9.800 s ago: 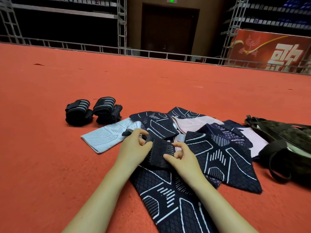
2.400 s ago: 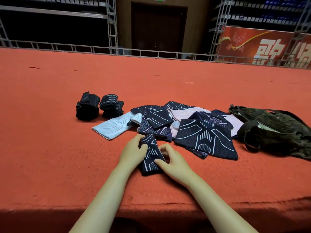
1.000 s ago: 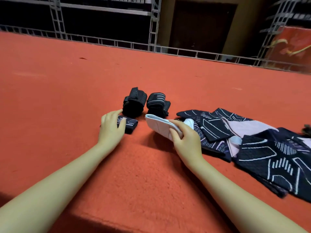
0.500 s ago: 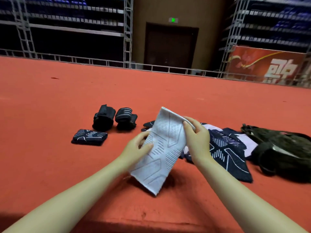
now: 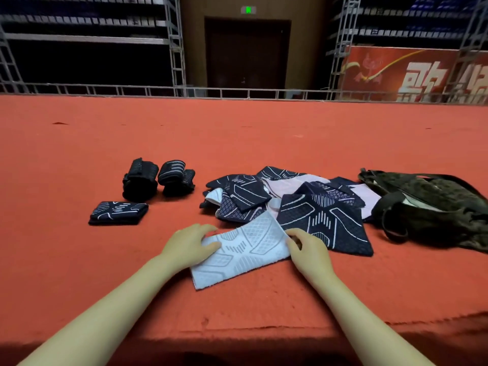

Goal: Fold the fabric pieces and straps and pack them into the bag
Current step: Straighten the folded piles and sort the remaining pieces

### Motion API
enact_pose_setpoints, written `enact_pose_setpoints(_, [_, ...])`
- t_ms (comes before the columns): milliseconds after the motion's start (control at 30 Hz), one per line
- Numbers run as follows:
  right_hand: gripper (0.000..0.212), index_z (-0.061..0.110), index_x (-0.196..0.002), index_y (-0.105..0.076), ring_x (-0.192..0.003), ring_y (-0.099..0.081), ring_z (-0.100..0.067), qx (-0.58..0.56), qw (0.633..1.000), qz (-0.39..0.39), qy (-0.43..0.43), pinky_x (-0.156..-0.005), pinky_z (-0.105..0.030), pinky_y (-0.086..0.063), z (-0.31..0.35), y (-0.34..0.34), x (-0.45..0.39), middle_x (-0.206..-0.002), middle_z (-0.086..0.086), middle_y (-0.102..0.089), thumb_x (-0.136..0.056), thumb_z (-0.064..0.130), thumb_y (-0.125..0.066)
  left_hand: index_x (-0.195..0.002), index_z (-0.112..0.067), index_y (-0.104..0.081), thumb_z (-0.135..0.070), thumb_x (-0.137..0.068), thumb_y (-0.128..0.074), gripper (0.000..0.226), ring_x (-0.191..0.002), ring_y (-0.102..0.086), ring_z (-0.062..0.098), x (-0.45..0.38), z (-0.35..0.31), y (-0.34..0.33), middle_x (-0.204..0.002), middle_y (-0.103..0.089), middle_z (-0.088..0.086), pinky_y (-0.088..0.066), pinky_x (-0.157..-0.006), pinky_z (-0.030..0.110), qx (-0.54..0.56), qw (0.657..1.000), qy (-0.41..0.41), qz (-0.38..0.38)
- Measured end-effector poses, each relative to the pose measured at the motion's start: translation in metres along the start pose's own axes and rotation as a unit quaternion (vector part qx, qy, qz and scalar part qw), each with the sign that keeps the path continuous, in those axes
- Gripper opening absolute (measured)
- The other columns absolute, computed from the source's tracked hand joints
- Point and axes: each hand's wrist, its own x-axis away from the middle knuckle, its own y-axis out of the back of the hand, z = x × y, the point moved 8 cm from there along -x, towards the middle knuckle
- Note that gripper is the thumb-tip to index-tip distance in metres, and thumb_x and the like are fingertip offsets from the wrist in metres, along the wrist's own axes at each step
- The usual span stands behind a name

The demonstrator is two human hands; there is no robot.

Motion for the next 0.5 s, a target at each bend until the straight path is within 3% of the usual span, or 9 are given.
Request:
enact_pose_setpoints(100, [0.020, 0.026, -0.103, -0.068, -0.074, -0.056, -0.009, -0.008, 1.000, 0.012, -0.014, -0.069, -0.025, -0.040, -0.001, -0.001, -0.002, -0.077, 0.014, -0.063, -0.089, 0.021, -0.056, -0.119, -0.040, -0.058, -0.073, -0.064, -0.027, 0.071, -0.104, -0.055, 0.012, 0.003, 0.008, -0.009, -0.105, -0.060, -0.011, -0.040, -0.091, 0.031, 0.040, 0.999, -0.016, -0.004])
enact_pose_setpoints(267, [0.026, 0.029, -0.110, -0.068, -0.070, -0.056, -0.006, -0.020, 0.998, 0.020, -0.052, -0.066, -0.025, -0.042, -0.010, -0.007, -0.011, -0.071, 0.011, -0.061, -0.085, 0.027, -0.060, -0.108, -0.031, -0.067, -0.033, -0.087, -0.060, 0.022, -0.105, -0.057, 0.008, -0.011, 0.006, -0.010, -0.111, -0.065, -0.013, -0.043, -0.092, 0.030, 0.139, 0.990, -0.027, -0.028])
enact_pose_setpoints(400, [0.026, 0.036, -0.110, -0.065, -0.082, -0.059, -0.014, 0.053, 0.995, 0.027, -0.076, -0.066, -0.027, -0.038, -0.005, -0.012, -0.019, -0.078, 0.011, -0.062, -0.086, 0.037, -0.055, -0.099, -0.038, -0.068, -0.029, -0.086, -0.063, 0.017, -0.101, -0.057, 0.006, -0.020, 0.005, -0.009, -0.105, -0.063, -0.016, -0.045, -0.090, 0.033, 0.170, 0.985, -0.018, -0.031])
enact_pose_setpoints(500, [0.028, 0.039, -0.113, -0.062, -0.085, -0.058, -0.013, 0.058, 0.995, 0.017, -0.080, -0.068, -0.027, -0.038, -0.004, -0.014, -0.019, -0.086, 0.012, -0.063, -0.086, 0.036, -0.055, -0.096, -0.045, -0.066, -0.031, -0.084, -0.064, 0.019, -0.088, -0.056, 0.006, -0.021, 0.008, -0.008, -0.094, -0.061, -0.009, -0.046, -0.083, 0.033, 0.189, 0.981, -0.018, -0.044])
